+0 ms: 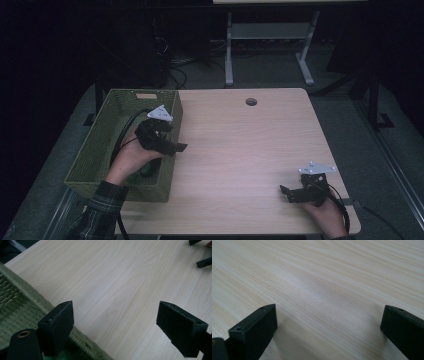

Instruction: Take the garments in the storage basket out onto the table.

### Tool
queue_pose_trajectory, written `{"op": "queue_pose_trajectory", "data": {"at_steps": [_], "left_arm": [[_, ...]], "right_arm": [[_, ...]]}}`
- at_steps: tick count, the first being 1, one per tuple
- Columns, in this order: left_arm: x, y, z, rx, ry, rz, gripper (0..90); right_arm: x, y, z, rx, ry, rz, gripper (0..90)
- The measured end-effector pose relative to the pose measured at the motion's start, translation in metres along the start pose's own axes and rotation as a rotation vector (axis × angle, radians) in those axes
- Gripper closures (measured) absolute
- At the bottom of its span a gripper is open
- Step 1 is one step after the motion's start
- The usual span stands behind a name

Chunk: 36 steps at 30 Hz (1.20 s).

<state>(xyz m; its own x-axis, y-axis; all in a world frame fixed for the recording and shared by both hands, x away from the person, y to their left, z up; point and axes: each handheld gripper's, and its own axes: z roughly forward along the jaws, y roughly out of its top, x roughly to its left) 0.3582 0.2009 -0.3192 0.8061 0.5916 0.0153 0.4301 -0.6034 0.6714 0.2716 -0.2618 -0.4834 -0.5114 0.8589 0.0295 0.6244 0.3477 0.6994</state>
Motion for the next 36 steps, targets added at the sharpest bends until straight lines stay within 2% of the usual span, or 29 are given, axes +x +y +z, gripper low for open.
{"op": "queue_pose_trajectory", "data": {"at_steps": [11,23,36], "left_arm": [[0.017,-0.01,-0.015,0.005,0.047,-0.036,14.6],[0.038,-0.031,-0.026,0.033,0.113,-0.089,14.7],[0.052,-0.052,-0.028,0.073,0.159,-0.142,14.6]], "right_arm": [[0.0,0.0,0.0,0.0,0.0,0.0,0.5],[0.0,0.0,0.0,0.0,0.0,0.0,0.5],[0.0,0.0,0.0,0.0,0.0,-0.001,0.5]]}}
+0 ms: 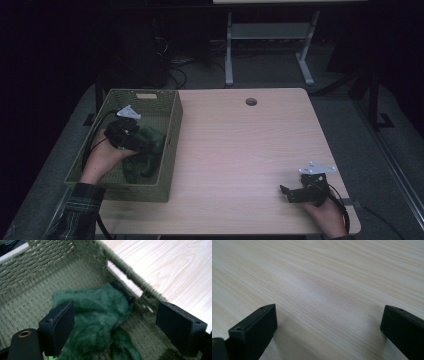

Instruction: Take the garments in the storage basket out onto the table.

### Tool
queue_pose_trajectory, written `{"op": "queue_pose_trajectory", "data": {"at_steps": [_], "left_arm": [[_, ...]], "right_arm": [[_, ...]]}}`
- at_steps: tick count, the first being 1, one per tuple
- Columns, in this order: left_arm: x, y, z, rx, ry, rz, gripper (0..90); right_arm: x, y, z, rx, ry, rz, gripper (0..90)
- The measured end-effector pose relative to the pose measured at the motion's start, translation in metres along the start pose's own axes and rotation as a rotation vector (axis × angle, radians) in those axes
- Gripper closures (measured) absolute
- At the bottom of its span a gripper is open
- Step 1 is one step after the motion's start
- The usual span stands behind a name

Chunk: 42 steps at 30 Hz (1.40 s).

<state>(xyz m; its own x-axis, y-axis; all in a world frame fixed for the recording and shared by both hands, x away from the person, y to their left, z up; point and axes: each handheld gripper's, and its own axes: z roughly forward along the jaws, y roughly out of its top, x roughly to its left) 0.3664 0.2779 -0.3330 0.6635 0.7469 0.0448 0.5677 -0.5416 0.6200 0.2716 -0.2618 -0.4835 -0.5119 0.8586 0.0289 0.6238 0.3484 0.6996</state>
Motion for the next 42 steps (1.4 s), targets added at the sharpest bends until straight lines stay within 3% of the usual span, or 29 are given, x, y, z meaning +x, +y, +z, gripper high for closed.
{"op": "queue_pose_trajectory", "data": {"at_steps": [12,36,42], "left_arm": [[0.012,-0.013,0.007,0.053,0.037,-0.028,14.4],[0.029,-0.032,0.027,0.108,0.043,-0.095,14.9],[0.029,-0.032,0.028,0.111,0.03,-0.079,31.7]], "right_arm": [[0.0,0.0,0.0,0.0,0.0,0.0,0.5],[0.0,0.0,0.0,0.0,0.0,0.0,0.5],[0.0,0.0,0.0,0.0,0.0,0.0,0.5]]}}
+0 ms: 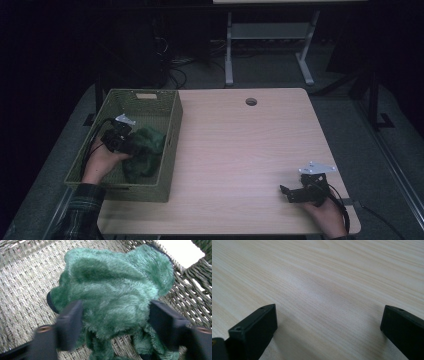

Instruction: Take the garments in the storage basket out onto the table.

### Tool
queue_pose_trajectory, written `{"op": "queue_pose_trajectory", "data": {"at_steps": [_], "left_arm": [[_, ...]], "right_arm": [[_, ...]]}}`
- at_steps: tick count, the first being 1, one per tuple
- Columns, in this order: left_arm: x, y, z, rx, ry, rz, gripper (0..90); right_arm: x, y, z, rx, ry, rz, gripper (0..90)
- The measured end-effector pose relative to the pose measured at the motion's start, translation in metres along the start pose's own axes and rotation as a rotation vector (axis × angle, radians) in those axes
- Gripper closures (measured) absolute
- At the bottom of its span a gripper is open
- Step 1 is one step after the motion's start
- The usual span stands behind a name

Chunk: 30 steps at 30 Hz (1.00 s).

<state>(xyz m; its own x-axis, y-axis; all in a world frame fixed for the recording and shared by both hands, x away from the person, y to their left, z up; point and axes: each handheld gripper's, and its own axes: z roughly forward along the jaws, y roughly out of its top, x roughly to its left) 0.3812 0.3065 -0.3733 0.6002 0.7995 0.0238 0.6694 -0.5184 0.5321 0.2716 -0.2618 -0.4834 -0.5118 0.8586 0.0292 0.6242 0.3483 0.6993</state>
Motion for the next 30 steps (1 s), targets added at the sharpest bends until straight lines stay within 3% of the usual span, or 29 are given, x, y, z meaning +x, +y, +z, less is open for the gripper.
{"op": "queue_pose_trajectory", "data": {"at_steps": [1,5,7,12,30], "left_arm": [[0.0,0.0,0.0,-0.002,-0.001,0.0,36.4],[-0.001,0.002,-0.002,0.02,-0.026,-0.023,69.6],[-0.001,0.003,-0.002,0.032,-0.025,-0.022,76.4],[-0.001,0.005,-0.006,0.023,-0.032,-0.024,77.6],[-0.003,0.033,-0.046,-0.017,-0.061,0.004,78.1]], "right_arm": [[0.0,0.0,0.0,0.0,0.0,0.0,0.5],[0.0,0.0,0.0,0.0,0.0,0.0,0.5],[0.0,0.0,0.0,0.0,0.0,0.0,0.5],[0.0,0.0,0.0,0.0,0.0,0.0,0.5],[0.0,0.0,0.0,0.0,0.0,0.0,0.5]]}}
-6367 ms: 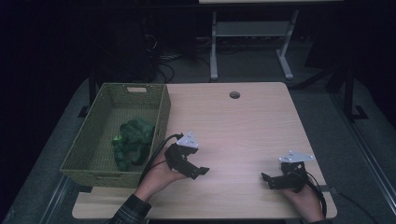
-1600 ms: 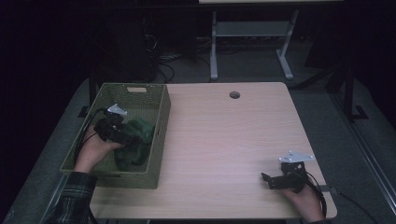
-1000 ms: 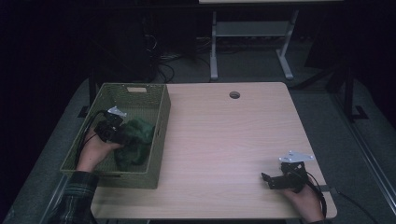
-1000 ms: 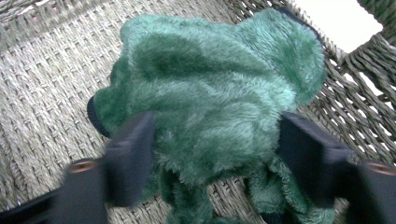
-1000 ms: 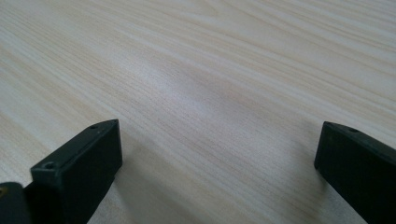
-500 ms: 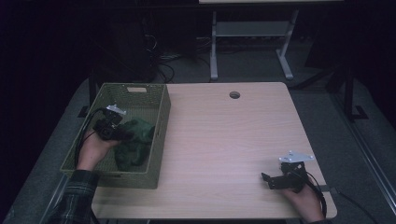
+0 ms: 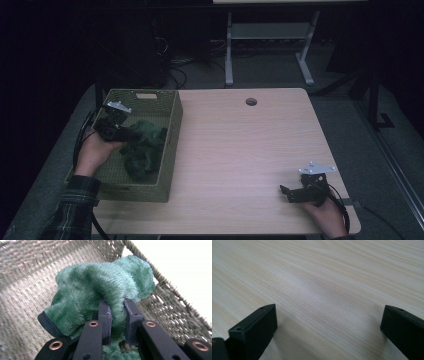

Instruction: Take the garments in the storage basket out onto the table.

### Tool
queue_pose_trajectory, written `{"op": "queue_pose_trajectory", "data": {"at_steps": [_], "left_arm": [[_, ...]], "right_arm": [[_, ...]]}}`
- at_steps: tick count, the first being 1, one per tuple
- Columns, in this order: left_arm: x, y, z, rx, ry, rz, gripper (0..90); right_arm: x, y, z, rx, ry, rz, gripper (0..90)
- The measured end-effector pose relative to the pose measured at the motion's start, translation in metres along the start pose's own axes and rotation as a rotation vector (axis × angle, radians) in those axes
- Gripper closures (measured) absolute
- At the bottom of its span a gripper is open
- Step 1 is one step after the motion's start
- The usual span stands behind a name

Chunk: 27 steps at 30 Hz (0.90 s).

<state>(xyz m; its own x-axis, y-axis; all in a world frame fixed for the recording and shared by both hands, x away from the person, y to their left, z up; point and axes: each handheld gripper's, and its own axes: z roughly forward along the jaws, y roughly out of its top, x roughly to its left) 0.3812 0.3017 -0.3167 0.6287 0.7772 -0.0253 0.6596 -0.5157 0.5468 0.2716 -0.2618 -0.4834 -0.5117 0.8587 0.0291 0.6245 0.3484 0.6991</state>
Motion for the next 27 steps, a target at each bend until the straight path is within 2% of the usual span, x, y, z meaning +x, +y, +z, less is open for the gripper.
{"op": "queue_pose_trajectory", "data": {"at_steps": [8,16,22,27], "left_arm": [[-0.004,0.021,-0.032,-0.022,0.026,0.035,78.7],[-0.013,0.044,-0.068,-0.074,0.042,0.082,78.7],[-0.028,0.065,-0.089,-0.12,0.028,0.13,78.8],[-0.042,0.079,-0.094,-0.156,-0.011,0.158,78.9]], "right_arm": [[0.0,0.0,0.0,0.0,0.0,0.001,0.5],[0.0,0.0,0.0,-0.001,0.0,0.001,0.5],[0.0,0.0,0.0,0.0,0.0,0.001,0.5],[0.0,0.0,0.0,0.0,0.0,0.0,0.5]]}}
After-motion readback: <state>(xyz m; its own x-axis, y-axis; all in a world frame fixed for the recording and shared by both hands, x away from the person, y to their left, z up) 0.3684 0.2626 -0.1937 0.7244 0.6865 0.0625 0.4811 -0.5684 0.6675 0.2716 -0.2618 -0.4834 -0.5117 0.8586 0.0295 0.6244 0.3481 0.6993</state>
